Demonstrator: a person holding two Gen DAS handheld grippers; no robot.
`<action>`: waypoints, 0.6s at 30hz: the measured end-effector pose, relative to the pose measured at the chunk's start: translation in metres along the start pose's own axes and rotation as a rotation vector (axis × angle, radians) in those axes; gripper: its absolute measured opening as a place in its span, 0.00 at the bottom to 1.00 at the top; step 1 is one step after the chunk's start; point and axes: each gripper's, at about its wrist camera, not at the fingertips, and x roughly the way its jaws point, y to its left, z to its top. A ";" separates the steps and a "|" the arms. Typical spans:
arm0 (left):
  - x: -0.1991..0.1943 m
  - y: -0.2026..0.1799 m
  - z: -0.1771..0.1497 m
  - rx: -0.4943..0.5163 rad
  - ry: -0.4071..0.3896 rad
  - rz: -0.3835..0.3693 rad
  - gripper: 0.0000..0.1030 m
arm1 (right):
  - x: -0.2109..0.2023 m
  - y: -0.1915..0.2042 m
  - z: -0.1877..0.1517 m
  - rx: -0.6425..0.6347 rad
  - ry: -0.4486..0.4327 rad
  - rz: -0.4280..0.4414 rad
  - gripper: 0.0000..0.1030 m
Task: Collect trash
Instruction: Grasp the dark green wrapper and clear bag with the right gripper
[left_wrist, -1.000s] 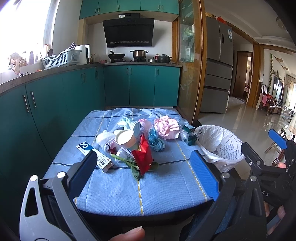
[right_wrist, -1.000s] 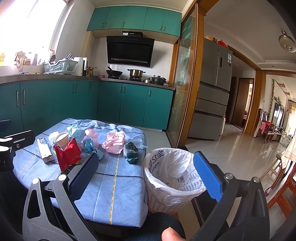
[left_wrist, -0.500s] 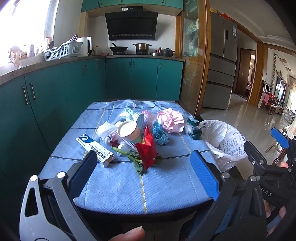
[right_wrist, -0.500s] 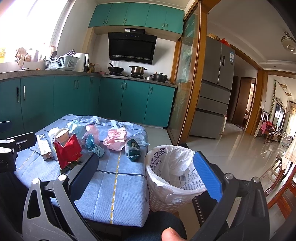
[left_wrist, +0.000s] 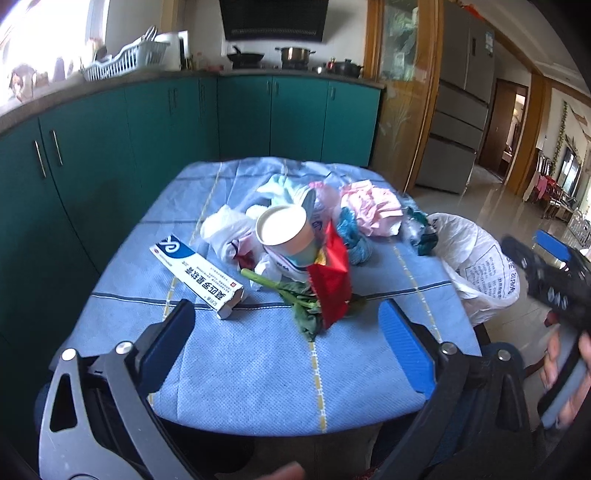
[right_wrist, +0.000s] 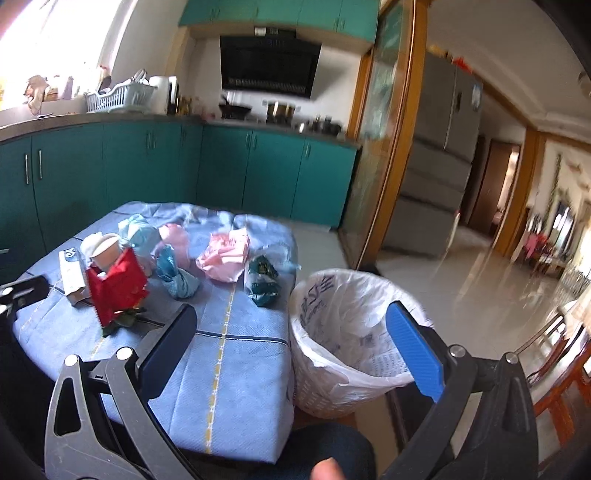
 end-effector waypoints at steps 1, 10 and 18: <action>0.006 0.002 0.003 -0.005 0.017 -0.009 0.82 | 0.011 -0.005 0.003 0.019 0.018 0.017 0.97; 0.036 -0.008 0.023 0.014 0.058 -0.036 0.62 | 0.143 -0.030 0.067 0.069 0.131 0.242 0.82; 0.044 -0.037 0.041 0.054 0.013 -0.048 0.76 | 0.228 -0.066 0.077 0.191 0.201 0.255 0.76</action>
